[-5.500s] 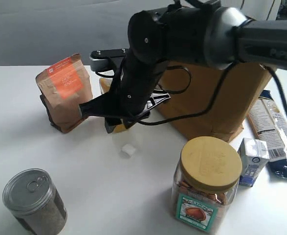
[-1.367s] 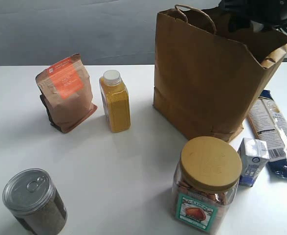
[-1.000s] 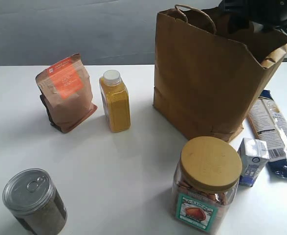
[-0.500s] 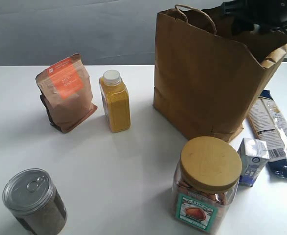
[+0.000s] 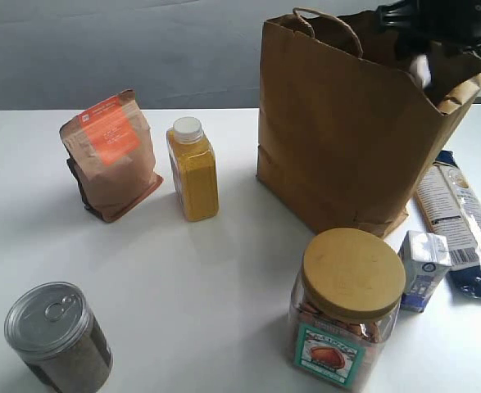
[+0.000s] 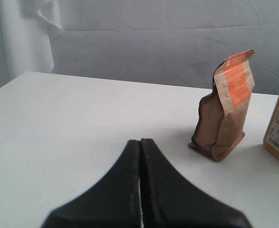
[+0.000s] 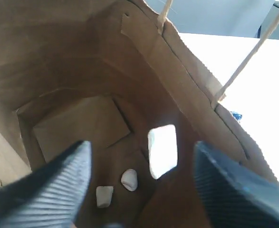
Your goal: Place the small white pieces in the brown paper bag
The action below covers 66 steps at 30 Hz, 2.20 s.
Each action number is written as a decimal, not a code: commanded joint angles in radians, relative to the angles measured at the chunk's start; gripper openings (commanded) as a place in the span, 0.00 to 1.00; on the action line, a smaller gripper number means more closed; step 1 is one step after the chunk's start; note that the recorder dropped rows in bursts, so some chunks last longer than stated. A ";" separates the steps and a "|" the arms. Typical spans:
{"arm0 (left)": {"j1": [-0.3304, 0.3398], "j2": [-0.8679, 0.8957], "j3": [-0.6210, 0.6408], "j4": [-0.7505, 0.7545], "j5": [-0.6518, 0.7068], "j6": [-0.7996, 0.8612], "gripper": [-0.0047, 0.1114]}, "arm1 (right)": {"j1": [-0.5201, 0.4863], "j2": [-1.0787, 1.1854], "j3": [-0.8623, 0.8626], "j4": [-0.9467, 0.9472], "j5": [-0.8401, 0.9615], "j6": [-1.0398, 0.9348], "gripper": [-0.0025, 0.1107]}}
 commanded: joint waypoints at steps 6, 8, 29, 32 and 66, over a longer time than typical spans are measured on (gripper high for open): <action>-0.004 -0.003 0.004 -0.008 -0.005 -0.004 0.04 | -0.008 -0.011 -0.009 -0.013 0.078 -0.039 0.79; -0.004 -0.003 0.004 -0.008 -0.005 -0.004 0.04 | -0.008 -0.021 -0.009 -0.013 0.078 -0.041 0.77; -0.004 -0.003 0.004 -0.008 -0.005 -0.004 0.04 | -0.006 -0.798 0.563 0.119 -0.230 -0.033 0.03; -0.004 -0.003 0.004 -0.008 -0.005 -0.004 0.04 | -0.006 -0.954 0.699 0.119 -0.296 -0.004 0.02; -0.004 -0.003 0.004 -0.008 -0.005 -0.004 0.04 | -0.262 -1.654 1.523 0.207 -0.678 -0.091 0.02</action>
